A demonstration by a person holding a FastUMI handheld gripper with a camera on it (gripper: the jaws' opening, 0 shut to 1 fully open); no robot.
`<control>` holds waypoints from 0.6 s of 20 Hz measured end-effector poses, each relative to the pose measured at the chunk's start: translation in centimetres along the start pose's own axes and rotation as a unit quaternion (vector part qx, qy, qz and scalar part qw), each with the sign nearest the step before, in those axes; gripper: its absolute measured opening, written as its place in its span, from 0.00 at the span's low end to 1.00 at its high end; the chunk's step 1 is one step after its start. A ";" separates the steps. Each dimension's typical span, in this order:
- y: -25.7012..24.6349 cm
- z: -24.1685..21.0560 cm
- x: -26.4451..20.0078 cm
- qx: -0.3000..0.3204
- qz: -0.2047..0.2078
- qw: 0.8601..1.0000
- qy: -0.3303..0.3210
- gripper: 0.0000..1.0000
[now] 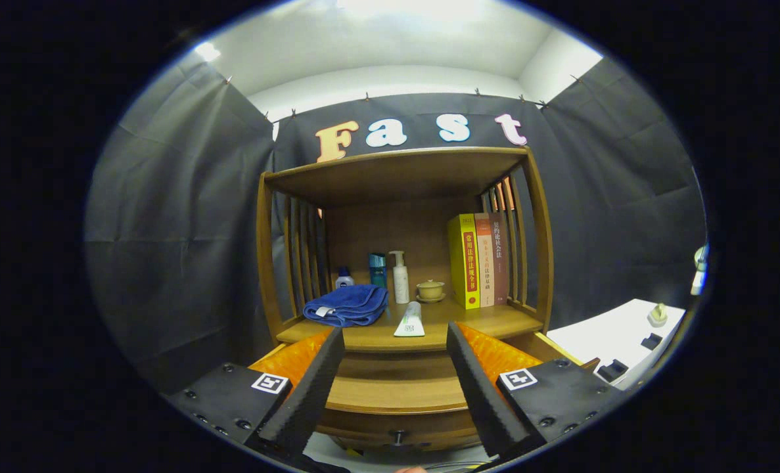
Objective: Pull open the drawer, take out the items inside it, and place them on the countertop above the cabinet.
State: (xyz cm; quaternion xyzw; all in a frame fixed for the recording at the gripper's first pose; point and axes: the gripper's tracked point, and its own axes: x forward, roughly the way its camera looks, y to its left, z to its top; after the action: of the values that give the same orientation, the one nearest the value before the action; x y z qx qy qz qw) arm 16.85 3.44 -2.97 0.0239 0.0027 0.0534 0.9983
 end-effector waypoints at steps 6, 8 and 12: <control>-1.8 -5.3 -1.0 -0.017 -0.030 0.999 -0.020 1.00; -1.8 -7.1 -1.5 -0.009 -0.032 0.999 -0.017 1.00; -2.1 -9.4 -1.8 -0.022 -0.030 0.999 -0.009 1.00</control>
State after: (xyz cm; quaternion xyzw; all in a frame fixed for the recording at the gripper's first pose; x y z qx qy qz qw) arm 15.20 1.61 -12.50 0.0020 -0.0072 0.0233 0.9997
